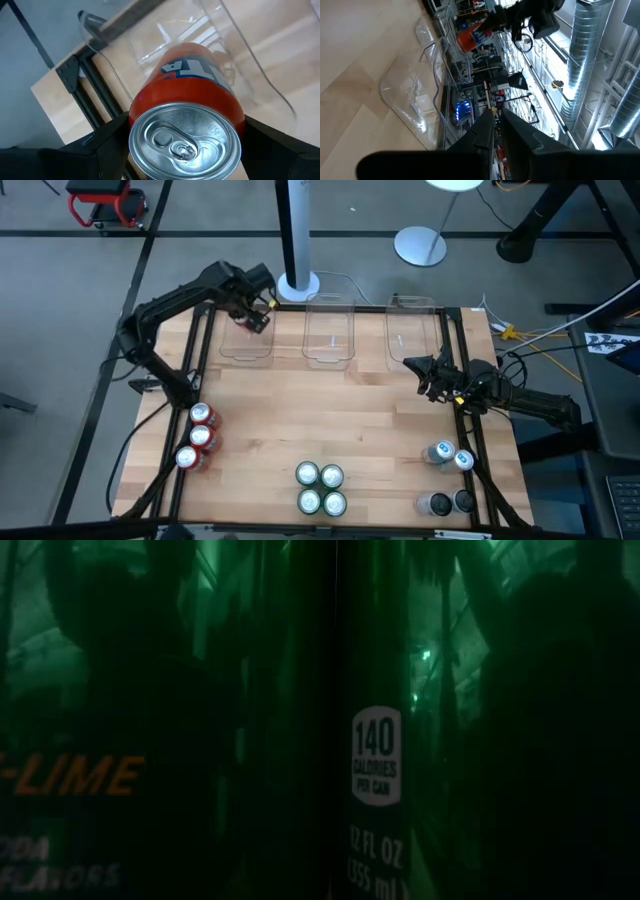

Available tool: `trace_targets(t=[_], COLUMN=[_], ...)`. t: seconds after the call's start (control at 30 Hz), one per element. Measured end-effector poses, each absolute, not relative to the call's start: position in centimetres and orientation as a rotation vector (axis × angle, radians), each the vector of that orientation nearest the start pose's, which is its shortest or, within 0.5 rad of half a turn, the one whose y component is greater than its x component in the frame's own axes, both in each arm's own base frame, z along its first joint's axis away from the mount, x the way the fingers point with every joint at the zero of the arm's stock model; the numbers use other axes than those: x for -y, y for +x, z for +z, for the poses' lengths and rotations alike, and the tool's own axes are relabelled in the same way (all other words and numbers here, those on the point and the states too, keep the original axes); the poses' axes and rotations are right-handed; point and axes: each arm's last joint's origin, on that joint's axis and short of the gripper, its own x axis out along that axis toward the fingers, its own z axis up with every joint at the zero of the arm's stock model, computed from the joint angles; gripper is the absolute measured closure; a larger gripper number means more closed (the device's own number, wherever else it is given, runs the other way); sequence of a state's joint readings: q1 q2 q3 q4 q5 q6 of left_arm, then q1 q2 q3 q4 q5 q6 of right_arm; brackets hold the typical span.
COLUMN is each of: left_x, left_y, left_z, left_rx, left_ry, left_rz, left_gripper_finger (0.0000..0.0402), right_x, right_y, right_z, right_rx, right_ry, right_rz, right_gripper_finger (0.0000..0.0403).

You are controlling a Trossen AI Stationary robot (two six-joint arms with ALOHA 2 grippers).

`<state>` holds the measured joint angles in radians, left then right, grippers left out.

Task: Sort soda cans
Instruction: Put the top orange soda can into the left transparent bin

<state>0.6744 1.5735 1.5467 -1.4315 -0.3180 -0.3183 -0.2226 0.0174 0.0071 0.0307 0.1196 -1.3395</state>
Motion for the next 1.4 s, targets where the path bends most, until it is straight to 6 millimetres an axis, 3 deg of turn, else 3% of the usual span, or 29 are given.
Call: trace_targets(t=[0.3, 0.63, 1.07, 1.4], left_x=[-21.4, -24.3, -26.3, -27.4], left_y=[20.3, 21.9, 24.0, 23.4], left_z=[31.4, 28.4, 24.7, 24.1], left_rx=[-1.358, -1.384, -1.416, -1.425], left_ry=[-0.519, -0.49, -0.477, -0.467], left_rz=[1.075, 1.044, 0.99, 0.978], left_gripper_finger=[0.0108, 0.0108, 0.0108, 0.0091], right_x=[2.5, 2.5, 2.5, 2.3], right_y=[9.5, 9.5, 9.5, 9.5], right_z=[16.7, 16.7, 16.7, 16.6], right_rx=[-0.208, -0.208, -0.202, -0.18], right_ry=[-1.328, -1.328, -1.328, -1.323], right_rz=[-0.295, -0.295, -0.283, -0.244], right_gripper_finger=[0.0366, 0.0366, 0.0366, 0.0366])
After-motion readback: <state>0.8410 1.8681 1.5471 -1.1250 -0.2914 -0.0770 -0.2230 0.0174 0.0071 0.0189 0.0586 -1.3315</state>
